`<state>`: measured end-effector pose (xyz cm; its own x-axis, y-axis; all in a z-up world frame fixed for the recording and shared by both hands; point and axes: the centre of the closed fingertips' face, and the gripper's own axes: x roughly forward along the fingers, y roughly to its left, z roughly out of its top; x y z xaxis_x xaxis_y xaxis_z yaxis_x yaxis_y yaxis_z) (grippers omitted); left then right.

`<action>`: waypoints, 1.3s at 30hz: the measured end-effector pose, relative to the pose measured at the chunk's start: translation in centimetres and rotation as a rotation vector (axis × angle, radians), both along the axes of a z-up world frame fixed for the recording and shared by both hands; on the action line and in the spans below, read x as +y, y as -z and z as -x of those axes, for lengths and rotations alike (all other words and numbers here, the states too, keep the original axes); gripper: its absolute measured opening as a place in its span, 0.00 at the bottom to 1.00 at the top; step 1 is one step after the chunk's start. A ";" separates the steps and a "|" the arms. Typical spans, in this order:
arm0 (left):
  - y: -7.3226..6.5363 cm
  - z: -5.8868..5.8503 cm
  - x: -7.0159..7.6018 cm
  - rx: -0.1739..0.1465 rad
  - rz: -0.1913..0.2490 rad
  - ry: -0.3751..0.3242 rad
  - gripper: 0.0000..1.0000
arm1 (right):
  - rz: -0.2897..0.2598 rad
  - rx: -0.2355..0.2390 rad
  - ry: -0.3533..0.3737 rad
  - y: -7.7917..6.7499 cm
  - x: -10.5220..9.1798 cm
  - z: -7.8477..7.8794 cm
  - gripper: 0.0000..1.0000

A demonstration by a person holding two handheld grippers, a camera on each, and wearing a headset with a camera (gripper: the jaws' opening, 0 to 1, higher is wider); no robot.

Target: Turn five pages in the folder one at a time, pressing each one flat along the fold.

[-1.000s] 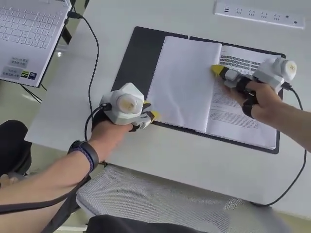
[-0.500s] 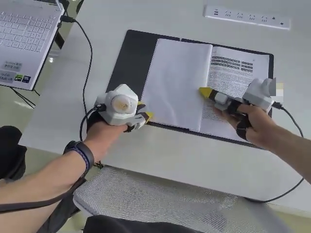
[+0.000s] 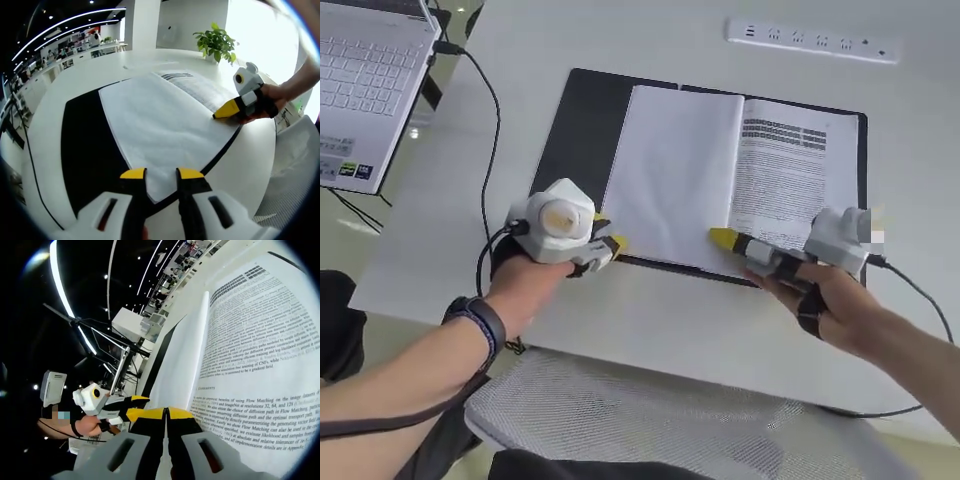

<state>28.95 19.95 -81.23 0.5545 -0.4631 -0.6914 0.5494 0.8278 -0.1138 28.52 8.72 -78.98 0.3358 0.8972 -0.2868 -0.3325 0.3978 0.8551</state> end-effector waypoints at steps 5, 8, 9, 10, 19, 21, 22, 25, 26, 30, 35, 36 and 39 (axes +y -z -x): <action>0.0 0.0 0.0 -0.001 -0.001 0.001 0.21 | -0.001 0.008 -0.012 -0.1 0.0 1.4 0.00; -0.1 0.1 0.0 -0.001 -0.002 0.002 0.22 | 0.004 0.009 -0.021 -0.1 0.0 2.0 0.00; -0.1 0.1 0.0 -0.001 -0.001 0.002 0.22 | 0.005 0.012 -0.024 -0.1 0.0 2.1 0.00; -0.1 0.1 0.0 -0.001 -0.001 0.002 0.22 | 0.007 0.012 -0.027 -0.1 0.0 2.2 0.00; -0.2 0.2 -0.1 0.000 -0.002 0.004 0.23 | 0.010 0.025 -0.034 0.2 -0.4 2.7 0.00; -0.2 0.2 -0.1 0.000 -0.002 0.004 0.23 | 0.013 0.026 -0.036 0.2 -0.4 2.7 0.00; -0.2 0.2 -0.1 0.000 -0.002 0.004 0.23 | 0.015 0.025 -0.037 0.3 -0.5 2.8 0.00; -0.2 0.3 -0.1 0.000 -0.003 0.004 0.23 | 0.015 0.029 -0.034 0.4 -0.5 2.8 0.00; -0.2 0.3 -0.1 0.001 -0.003 0.003 0.23 | 0.014 0.032 -0.031 0.4 -0.5 2.8 0.00; -0.2 0.3 0.0 0.004 -0.004 0.003 0.23 | 0.013 0.039 -0.019 0.4 -0.5 2.9 0.00; -0.2 0.3 0.0 0.021 -0.016 0.008 0.24 | 0.030 0.030 -0.031 0.3 -0.4 3.1 0.00; -0.2 0.4 -0.1 0.023 -0.018 0.011 0.25 | 0.034 0.028 -0.034 0.2 -0.4 3.1 0.00; -0.2 0.6 -0.2 0.028 -0.021 0.022 0.27 | 0.034 0.028 -0.031 0.1 -0.4 3.2 0.00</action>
<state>28.39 19.75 -81.03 0.5244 -0.4600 -0.7165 0.5643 0.8179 -0.1121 25.29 8.32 -79.06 0.2991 0.8968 -0.3261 -0.3211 0.4164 0.8506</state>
